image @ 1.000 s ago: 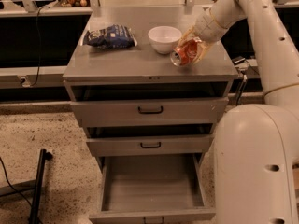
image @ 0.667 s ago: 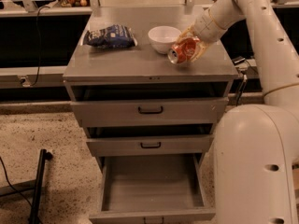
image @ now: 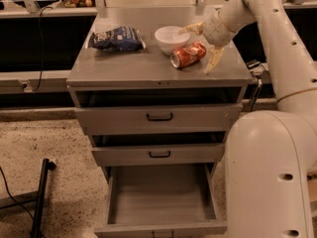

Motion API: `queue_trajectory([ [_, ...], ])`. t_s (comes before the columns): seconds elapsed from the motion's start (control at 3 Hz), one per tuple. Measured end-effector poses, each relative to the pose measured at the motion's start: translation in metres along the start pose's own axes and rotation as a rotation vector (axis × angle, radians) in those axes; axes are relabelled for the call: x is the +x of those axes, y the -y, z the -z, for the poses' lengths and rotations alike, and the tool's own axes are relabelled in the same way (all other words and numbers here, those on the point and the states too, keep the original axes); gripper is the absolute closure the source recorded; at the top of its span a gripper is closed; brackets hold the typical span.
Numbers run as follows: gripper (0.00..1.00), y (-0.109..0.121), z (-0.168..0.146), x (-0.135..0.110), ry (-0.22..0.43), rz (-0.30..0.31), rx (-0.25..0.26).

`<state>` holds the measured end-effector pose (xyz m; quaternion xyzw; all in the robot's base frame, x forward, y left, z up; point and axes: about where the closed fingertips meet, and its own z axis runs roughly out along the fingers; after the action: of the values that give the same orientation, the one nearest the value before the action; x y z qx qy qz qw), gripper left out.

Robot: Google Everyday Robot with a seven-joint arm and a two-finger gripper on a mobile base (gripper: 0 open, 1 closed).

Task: Pick coke can from bottom drawer and place on counter

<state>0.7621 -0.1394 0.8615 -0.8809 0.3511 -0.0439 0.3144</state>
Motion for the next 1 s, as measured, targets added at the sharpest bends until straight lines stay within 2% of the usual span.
queue_trajectory([
  [0.33,0.00,0.000,0.000,0.000,0.000,0.001,0.001],
  [0.67,0.00,0.005,0.004,-0.001,0.004,0.015,0.024],
  [1.0,0.00,0.011,0.024,-0.003,0.004,0.028,0.065],
])
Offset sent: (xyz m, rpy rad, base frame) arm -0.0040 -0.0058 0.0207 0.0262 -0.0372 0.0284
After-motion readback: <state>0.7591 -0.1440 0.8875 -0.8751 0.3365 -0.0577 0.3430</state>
